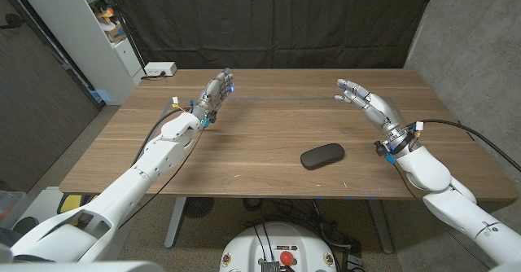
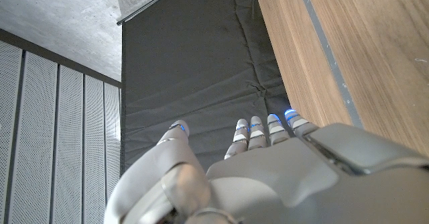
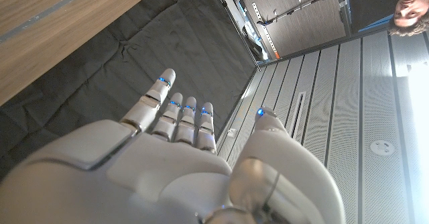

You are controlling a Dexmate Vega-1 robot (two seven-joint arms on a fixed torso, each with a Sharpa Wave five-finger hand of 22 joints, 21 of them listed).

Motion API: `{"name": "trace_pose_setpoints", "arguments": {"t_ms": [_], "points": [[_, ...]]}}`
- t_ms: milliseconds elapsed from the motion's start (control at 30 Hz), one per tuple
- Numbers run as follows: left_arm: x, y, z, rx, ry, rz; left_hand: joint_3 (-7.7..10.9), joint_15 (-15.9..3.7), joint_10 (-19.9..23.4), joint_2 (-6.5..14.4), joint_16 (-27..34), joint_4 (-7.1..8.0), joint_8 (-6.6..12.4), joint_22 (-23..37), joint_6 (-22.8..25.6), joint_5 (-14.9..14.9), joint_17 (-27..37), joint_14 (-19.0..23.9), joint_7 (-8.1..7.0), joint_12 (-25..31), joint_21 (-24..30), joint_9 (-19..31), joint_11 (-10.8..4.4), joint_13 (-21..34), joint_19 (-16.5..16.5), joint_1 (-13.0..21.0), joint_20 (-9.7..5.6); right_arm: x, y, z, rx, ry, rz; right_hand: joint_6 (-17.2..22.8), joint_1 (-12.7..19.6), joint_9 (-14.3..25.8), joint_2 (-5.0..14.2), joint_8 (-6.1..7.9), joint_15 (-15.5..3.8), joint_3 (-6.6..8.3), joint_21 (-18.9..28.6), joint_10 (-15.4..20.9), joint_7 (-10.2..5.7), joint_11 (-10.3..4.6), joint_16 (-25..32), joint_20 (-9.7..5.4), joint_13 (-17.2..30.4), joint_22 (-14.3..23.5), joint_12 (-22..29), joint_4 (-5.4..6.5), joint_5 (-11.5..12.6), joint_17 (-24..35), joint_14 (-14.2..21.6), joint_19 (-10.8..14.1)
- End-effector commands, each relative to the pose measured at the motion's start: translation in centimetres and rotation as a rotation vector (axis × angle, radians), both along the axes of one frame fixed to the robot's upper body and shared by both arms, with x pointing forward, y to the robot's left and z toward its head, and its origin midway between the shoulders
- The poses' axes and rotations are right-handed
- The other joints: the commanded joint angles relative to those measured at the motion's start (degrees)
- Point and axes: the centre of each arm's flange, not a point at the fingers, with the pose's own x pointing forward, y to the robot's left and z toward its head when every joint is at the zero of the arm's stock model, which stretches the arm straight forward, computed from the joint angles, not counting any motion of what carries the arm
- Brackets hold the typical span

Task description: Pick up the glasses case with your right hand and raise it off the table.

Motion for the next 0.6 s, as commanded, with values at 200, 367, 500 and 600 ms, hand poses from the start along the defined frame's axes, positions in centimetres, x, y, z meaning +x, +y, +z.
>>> {"name": "trace_pose_setpoints", "arguments": {"t_ms": [200,367,500,600], "points": [[-0.07,-0.42,0.17,0.010,0.004,-0.002,-0.11,0.24,0.3,0.4,0.1,-0.35,-0.15,0.2,0.4,-0.3,0.2,0.4,0.27,0.2,0.4,0.2,-0.09,0.1,-0.1,0.4,0.48,-0.35,-0.62,-0.26,-0.081,-0.052,-0.011,0.2,0.5,0.1,-0.39,-0.13,-0.28,-0.03,0.1,0.5,-0.61,-0.41,0.0,-0.32,0.0,0.1,-0.1,-0.23,0.3,-0.1,0.8,0.7],[-0.30,-0.52,0.27,0.010,0.000,-0.002,-0.12,0.22,0.4,0.4,0.1,-0.40,-0.16,0.2,0.5,-0.3,0.2,0.4,0.25,0.2,0.4,0.2,-0.15,0.1,-0.1,0.4,0.50,-0.32,-1.02,-0.28,-0.095,-0.062,-0.011,0.4,0.5,0.1,-0.57,-0.03,-0.50,-0.09,0.1,0.7,-0.95,-0.56,0.0,-0.42,0.0,0.1,0.0,-0.35,0.4,-0.1,0.9,0.9],[-0.45,-0.64,0.21,0.010,0.000,-0.004,-0.12,0.19,0.4,0.4,0.1,-0.42,-0.15,0.2,0.5,-0.3,0.2,0.4,0.26,0.2,0.4,0.2,-0.17,0.1,-0.1,0.3,0.49,-0.30,-1.16,-0.52,-0.113,-0.074,-0.024,0.5,0.5,0.1,-0.75,0.00,-0.61,-0.14,0.1,0.8,-1.10,-0.62,0.0,-0.46,0.0,0.1,0.0,-0.46,0.4,-0.1,1.0,0.9],[-0.54,-0.68,0.15,0.013,0.002,-0.002,-0.12,0.19,0.4,0.4,0.1,-0.44,-0.16,0.2,0.5,-0.3,0.2,0.4,0.26,0.2,0.4,0.2,-0.16,0.1,-0.1,0.3,0.50,-0.33,-1.20,-0.62,-0.129,-0.090,-0.033,0.6,0.6,0.1,-0.87,0.04,-0.65,-0.18,0.1,0.9,-1.15,-0.70,0.0,-0.53,0.0,0.1,0.0,-0.53,0.4,-0.1,1.1,1.0]]}}
